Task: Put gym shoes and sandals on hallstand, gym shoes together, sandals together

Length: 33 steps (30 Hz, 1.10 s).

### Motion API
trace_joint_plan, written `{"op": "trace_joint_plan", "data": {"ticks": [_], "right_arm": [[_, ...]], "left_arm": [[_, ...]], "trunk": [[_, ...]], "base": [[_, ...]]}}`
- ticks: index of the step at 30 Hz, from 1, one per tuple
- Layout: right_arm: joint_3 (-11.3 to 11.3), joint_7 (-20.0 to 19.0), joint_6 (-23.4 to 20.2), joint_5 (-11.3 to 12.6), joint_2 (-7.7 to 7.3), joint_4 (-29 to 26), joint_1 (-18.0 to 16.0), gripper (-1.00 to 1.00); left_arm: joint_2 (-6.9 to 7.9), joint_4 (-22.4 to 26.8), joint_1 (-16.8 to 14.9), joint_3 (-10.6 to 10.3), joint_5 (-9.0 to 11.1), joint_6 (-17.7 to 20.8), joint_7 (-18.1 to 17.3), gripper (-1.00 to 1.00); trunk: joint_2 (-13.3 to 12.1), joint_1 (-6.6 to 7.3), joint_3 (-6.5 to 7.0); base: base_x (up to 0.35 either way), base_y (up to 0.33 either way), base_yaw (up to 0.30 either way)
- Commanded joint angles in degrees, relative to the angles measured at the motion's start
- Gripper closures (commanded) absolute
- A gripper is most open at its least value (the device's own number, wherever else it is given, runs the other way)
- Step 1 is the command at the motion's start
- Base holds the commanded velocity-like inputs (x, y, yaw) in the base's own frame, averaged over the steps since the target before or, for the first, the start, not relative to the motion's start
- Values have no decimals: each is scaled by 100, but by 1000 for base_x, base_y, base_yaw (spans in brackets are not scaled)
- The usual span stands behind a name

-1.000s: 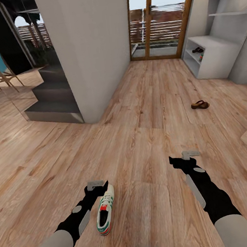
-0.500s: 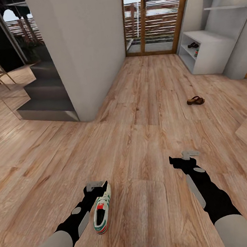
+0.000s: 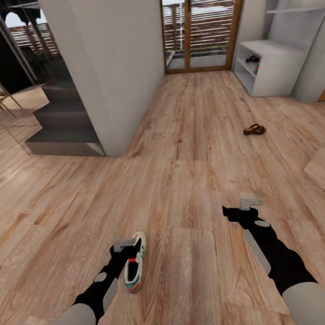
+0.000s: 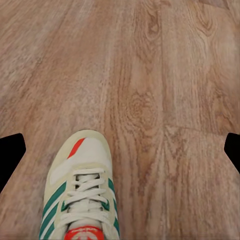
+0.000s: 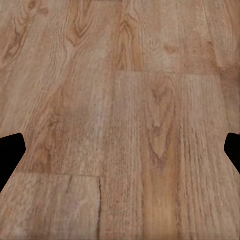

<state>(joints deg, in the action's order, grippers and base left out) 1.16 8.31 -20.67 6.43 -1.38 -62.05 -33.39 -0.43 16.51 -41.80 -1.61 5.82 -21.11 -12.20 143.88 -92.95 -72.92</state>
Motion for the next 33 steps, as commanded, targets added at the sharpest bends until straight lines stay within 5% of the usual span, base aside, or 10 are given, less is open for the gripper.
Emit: {"op": "trace_joint_plan", "data": {"ticks": [1, 6, 33], "right_arm": [[-9, 37, -20, 60, -3, -9, -1, -100], [-7, 36, -22, 60, -3, -9, -1, -100], [-7, 38, -24, 60, -3, 0, -1, -100]], "left_arm": [[0, -7, -4, -16, 60, -13, -28, -100], [1, -7, -4, -15, 60, -9, -28, -100], [3, -8, -4, -14, 60, -11, -28, -100]], "trunk": [[2, 1, -4], [2, 1, -19], [38, -68, -861]], "base": [[-14, 0, 0], [-5, 0, 0], [0, 0, 7]]}}
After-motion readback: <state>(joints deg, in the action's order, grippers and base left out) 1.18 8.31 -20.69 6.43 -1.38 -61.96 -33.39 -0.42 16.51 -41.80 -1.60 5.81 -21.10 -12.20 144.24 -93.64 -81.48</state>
